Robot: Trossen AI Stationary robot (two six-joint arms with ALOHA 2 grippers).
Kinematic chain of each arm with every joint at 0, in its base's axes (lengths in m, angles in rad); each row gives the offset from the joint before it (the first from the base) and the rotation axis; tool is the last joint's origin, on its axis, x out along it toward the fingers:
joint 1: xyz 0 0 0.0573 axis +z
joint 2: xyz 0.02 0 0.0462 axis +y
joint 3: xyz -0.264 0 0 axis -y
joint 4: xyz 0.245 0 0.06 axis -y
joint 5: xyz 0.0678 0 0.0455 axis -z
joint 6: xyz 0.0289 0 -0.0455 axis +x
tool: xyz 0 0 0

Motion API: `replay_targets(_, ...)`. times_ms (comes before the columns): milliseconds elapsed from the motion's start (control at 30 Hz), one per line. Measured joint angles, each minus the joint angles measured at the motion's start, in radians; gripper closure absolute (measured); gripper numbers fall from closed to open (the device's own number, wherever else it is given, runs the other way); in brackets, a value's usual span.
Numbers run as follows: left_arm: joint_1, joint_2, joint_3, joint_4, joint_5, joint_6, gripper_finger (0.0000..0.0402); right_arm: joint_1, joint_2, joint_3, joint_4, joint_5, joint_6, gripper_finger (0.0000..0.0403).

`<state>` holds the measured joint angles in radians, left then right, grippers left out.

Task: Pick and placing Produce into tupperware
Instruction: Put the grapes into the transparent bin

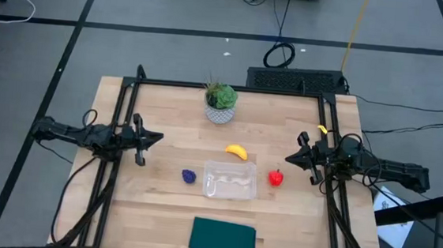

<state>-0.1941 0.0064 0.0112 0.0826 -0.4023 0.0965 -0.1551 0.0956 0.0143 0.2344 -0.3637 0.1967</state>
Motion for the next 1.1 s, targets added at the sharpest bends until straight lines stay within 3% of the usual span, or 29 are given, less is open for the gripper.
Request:
replay_targets(433, 0.0, 0.0, 0.0, 0.011, 0.0, -0.054, 0.0369, 0.0, 0.0, 0.0, 0.001, 0.0, 0.0, 0.0403)
replay_targets(800, 0.0, 0.0, 0.0, 0.095, 0.009, -0.001, 0.0369, 0.0, 0.0, 0.0, 0.068, 0.0, -0.082, 0.0403)
replay_targets(1100, 0.0, 0.007, 0.0, 0.016, 0.063, -0.036, 0.0369, 0.0, 0.0, 0.0, 0.068, 0.0, -0.11, 0.0403)
